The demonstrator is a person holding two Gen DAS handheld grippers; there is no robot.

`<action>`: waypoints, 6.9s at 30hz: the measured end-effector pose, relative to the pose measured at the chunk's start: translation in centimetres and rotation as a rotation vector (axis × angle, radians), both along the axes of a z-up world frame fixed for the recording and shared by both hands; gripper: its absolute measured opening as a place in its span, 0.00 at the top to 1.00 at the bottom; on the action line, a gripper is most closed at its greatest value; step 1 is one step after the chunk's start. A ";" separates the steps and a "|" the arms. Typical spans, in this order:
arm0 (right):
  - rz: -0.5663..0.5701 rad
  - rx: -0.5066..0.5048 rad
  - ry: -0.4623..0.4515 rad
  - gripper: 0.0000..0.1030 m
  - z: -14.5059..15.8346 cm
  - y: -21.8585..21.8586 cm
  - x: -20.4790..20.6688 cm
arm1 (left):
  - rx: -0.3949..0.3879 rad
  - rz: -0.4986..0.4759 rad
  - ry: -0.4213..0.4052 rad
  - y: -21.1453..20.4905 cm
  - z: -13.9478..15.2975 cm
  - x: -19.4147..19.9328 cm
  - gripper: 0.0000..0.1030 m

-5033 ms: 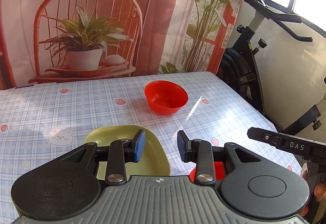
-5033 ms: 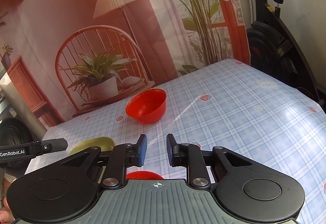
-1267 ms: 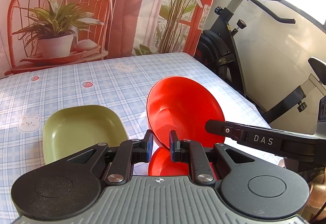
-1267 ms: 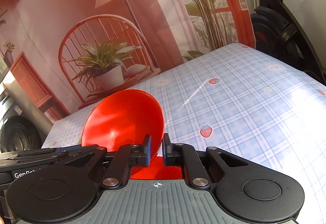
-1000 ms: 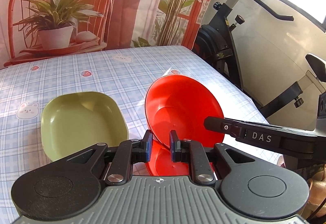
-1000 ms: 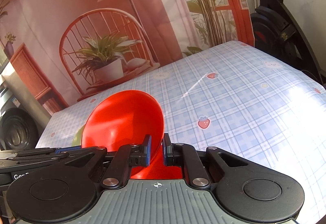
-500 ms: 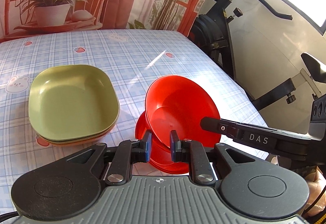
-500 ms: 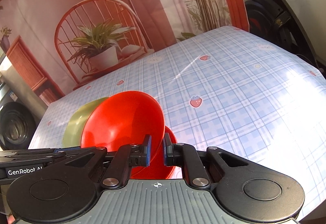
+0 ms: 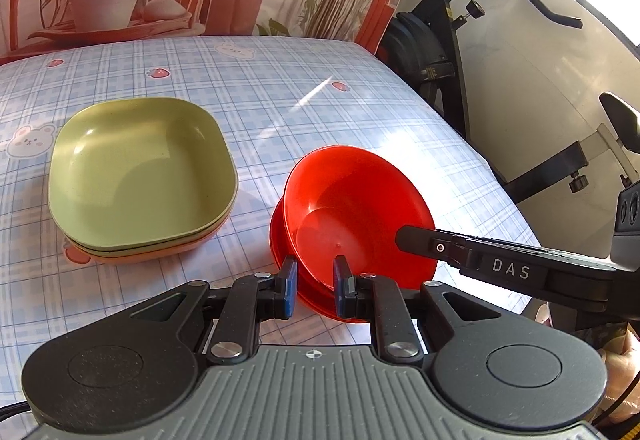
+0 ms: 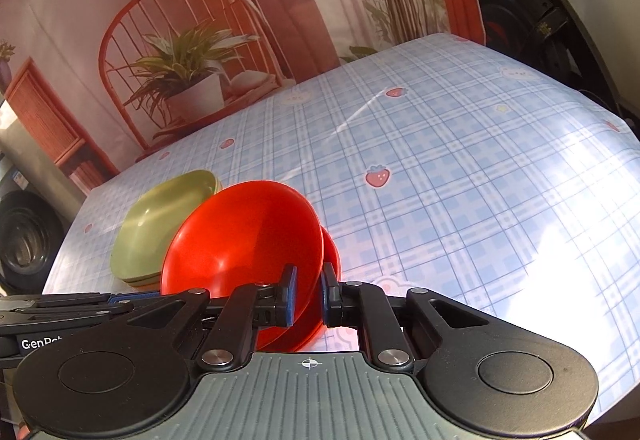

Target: Organize plates and bowls

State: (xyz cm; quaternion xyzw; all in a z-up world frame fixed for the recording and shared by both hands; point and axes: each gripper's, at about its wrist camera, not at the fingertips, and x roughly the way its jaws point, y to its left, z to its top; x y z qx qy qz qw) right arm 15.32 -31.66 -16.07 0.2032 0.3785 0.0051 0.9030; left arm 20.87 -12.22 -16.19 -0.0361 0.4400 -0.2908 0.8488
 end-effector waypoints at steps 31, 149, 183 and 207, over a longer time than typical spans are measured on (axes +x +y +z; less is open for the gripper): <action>-0.043 0.006 -0.026 0.82 0.2 -1.0 -0.2 | -0.009 0.044 -0.010 0.4 -0.5 -0.2 0.79; 0.195 -0.013 -0.021 0.90 1.2 11.3 14.7 | 0.043 0.232 -0.044 10.4 1.7 7.3 0.78; 0.173 0.009 0.020 0.80 -0.3 11.4 14.8 | 0.147 0.238 -0.058 9.7 0.2 7.4 0.75; 0.129 -0.161 -0.167 0.46 7.3 10.7 11.2 | 0.206 0.329 -0.297 10.1 7.3 3.1 0.36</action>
